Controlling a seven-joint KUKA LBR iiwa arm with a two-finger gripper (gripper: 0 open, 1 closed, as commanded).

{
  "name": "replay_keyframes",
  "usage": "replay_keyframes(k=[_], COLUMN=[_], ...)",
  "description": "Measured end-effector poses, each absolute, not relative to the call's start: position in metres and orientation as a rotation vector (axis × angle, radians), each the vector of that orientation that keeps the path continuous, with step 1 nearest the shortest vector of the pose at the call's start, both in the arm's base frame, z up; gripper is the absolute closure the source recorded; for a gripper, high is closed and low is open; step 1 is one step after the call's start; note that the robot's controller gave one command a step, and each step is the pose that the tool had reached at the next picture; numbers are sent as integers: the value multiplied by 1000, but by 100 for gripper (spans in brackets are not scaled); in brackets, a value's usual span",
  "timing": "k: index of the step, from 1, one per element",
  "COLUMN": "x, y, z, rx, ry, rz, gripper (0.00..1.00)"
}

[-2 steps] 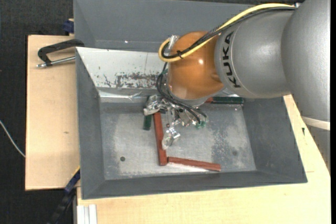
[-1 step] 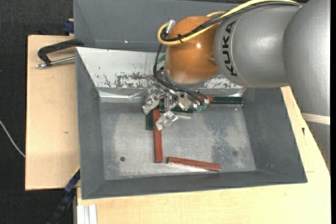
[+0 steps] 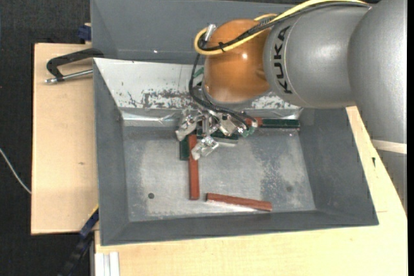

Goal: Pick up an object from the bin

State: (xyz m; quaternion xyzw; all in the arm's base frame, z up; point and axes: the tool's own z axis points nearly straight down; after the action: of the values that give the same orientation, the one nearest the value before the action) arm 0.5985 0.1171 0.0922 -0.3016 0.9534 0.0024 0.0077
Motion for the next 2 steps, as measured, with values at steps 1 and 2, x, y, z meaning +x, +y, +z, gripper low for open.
replay_keyframes(k=[1, 2], x=[589, 589], y=[115, 115], z=[94, 94], rx=[-939, -939], ry=[2980, 2980], rz=[-1, 0], gripper=[100, 100])
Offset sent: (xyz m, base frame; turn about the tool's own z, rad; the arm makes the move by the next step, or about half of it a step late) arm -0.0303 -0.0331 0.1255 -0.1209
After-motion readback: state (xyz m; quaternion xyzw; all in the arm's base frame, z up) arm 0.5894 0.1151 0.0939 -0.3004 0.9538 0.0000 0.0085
